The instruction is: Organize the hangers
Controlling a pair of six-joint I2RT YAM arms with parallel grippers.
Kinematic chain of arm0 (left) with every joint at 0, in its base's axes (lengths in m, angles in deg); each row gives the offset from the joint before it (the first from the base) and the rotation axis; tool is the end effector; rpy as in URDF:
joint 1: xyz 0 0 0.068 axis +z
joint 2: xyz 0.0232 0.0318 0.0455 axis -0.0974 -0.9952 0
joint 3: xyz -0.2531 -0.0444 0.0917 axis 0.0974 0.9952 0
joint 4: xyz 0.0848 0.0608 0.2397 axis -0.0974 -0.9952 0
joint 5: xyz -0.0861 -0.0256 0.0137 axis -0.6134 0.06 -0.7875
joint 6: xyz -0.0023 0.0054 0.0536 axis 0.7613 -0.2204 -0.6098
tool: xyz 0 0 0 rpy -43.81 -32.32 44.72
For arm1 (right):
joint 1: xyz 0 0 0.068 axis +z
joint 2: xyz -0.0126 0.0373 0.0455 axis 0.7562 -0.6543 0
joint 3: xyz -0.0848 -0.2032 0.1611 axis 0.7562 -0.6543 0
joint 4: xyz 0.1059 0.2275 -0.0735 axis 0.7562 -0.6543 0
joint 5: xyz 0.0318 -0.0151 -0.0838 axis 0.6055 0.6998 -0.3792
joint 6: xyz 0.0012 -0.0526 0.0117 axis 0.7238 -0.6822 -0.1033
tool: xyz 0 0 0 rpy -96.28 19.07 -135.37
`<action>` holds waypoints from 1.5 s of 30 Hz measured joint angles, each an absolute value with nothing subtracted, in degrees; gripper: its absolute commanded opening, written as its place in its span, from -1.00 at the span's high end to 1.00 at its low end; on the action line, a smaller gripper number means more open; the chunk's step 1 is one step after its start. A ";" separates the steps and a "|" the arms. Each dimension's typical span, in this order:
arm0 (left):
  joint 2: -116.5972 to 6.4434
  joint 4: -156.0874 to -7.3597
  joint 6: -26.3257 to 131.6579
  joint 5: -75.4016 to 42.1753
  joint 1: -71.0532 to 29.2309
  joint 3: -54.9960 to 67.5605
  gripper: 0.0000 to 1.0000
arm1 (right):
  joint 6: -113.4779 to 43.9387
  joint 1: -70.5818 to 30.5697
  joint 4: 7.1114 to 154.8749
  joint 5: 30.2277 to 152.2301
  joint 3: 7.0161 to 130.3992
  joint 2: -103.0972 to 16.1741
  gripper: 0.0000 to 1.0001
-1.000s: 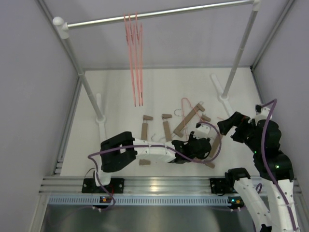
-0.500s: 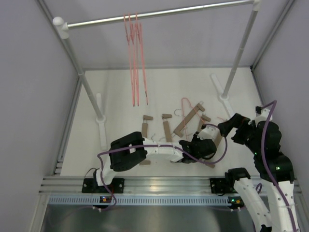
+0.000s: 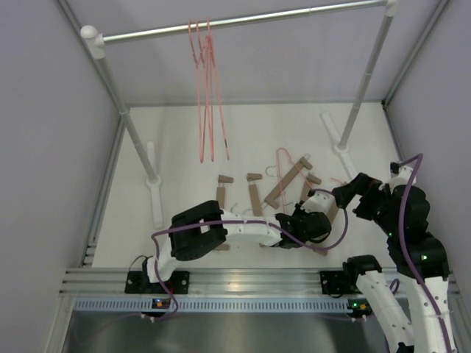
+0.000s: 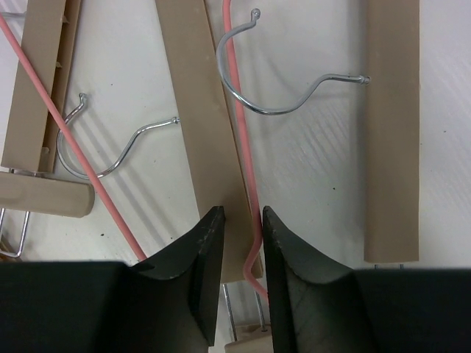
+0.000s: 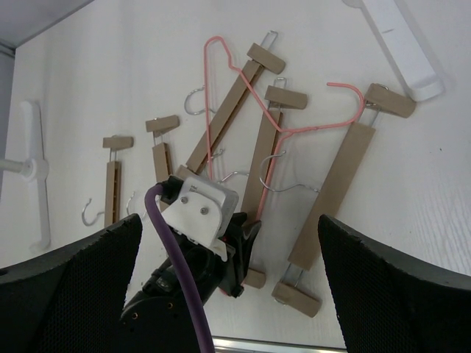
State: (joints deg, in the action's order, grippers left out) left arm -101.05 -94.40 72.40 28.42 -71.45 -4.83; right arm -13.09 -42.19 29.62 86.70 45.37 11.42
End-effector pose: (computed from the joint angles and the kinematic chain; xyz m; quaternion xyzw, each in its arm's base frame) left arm 0.1228 -0.4386 0.1580 0.2425 0.8614 -0.0988 0.4353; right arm 0.0744 0.0109 0.3438 0.1442 0.8349 0.1834 0.4985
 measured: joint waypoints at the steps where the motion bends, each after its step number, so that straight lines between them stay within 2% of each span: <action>1: -101.12 -94.40 72.42 28.55 -71.45 -4.83 0.39 | -13.07 -42.19 29.62 86.70 45.37 11.49 -0.99; 15: -101.77 -94.61 72.40 29.78 -71.56 -5.14 0.57 | -13.09 -42.19 29.60 86.72 45.26 12.49 -0.99; 25: -101.75 -95.44 72.40 31.72 -71.60 -5.14 0.86 | -13.09 -42.19 29.62 86.75 45.26 12.52 -0.99; 37: -97.53 -98.13 72.44 33.10 -71.51 -1.21 1.00 | -13.07 -42.19 29.60 86.92 45.26 12.87 -0.99; 45: -93.32 -98.72 72.79 33.69 -71.42 2.14 1.00 | -13.07 -42.19 29.60 87.21 45.26 12.87 -0.99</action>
